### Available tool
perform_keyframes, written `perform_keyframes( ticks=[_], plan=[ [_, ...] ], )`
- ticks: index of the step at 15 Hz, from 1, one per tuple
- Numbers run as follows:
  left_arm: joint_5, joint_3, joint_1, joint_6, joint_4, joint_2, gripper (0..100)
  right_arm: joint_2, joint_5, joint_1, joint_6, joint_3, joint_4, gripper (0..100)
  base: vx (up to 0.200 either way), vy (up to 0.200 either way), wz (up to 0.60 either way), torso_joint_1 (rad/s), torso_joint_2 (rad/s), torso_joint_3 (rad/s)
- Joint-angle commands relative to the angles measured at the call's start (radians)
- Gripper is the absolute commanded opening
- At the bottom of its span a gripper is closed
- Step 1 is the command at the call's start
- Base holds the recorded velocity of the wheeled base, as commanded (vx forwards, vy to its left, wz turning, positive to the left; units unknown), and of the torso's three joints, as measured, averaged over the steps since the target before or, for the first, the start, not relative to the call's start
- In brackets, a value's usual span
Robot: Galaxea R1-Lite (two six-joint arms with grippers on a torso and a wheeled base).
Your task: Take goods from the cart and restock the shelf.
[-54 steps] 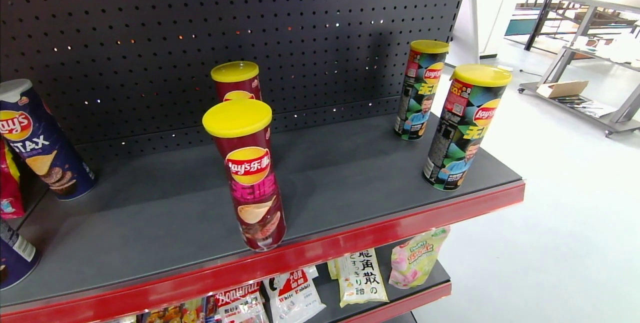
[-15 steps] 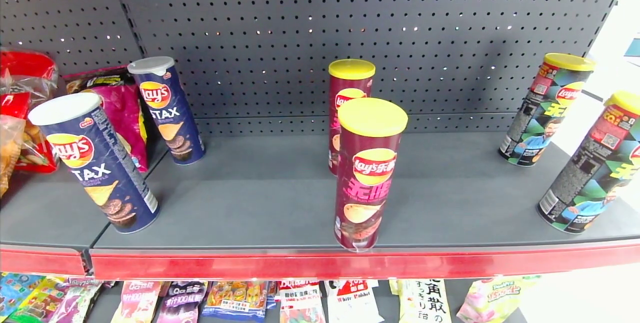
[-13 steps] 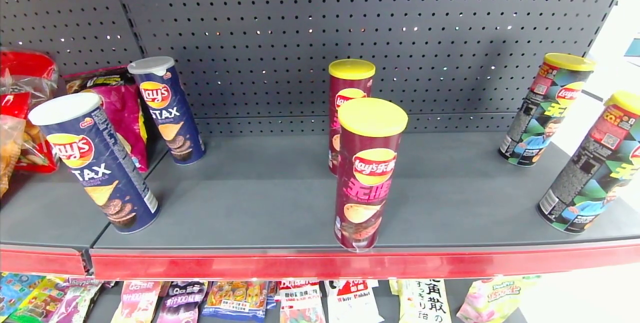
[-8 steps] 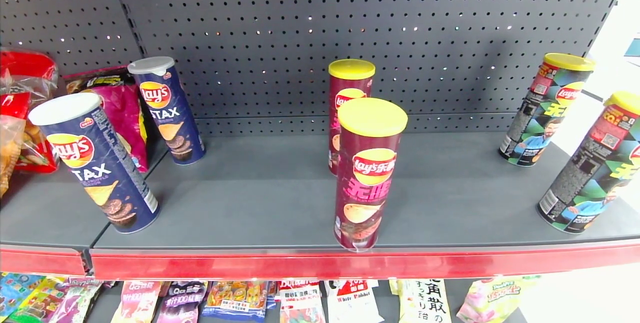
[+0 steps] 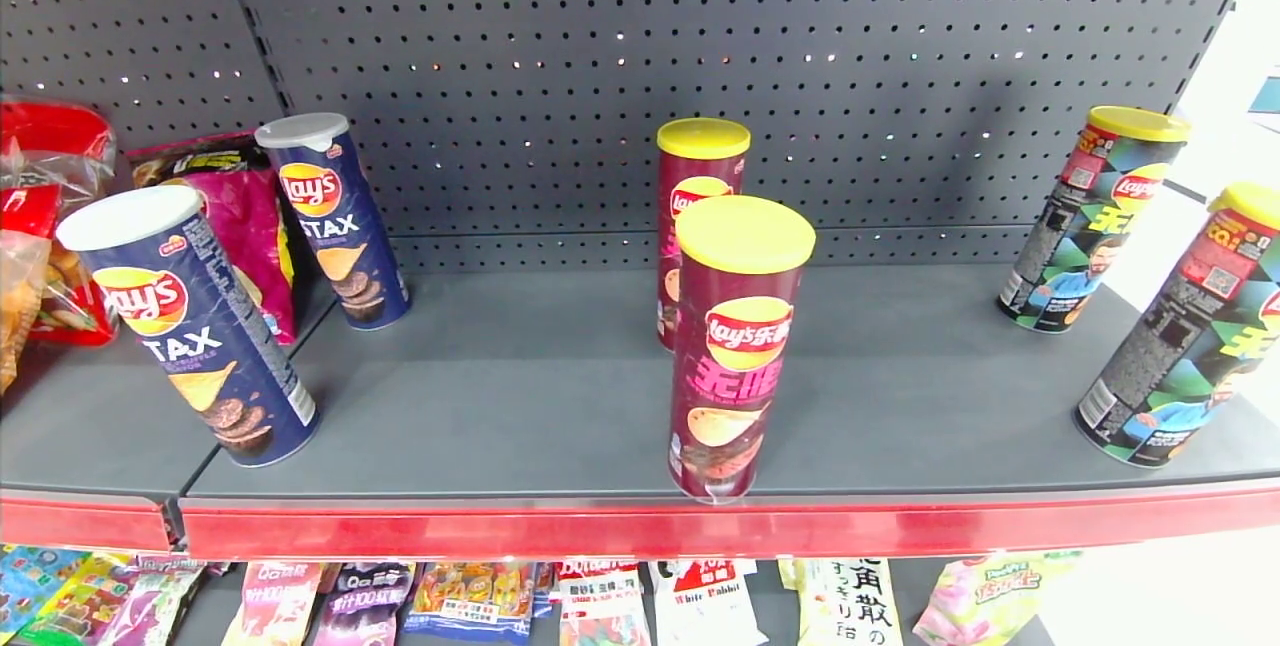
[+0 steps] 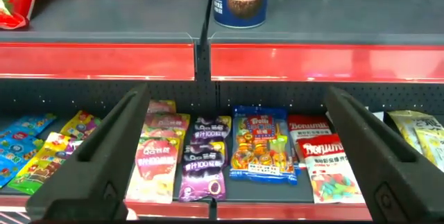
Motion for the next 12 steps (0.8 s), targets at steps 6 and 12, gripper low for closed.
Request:
perform_keyframes(
  ticks=[6,12],
  plan=[
    [0.000,0.000,0.000,0.000,0.001,-0.001,100,0.611,0.005,0.170,-0.012,-0.076,-0.342,100,0.000,0.000,0.00,0.000,0.00,0.000],
    [0.000,0.000,0.000,0.000,0.000,-0.001,100,0.755,0.004,0.187,-0.012,-0.109,-0.353,100,0.000,0.000,0.00,0.000,0.00,0.000]
  ],
)
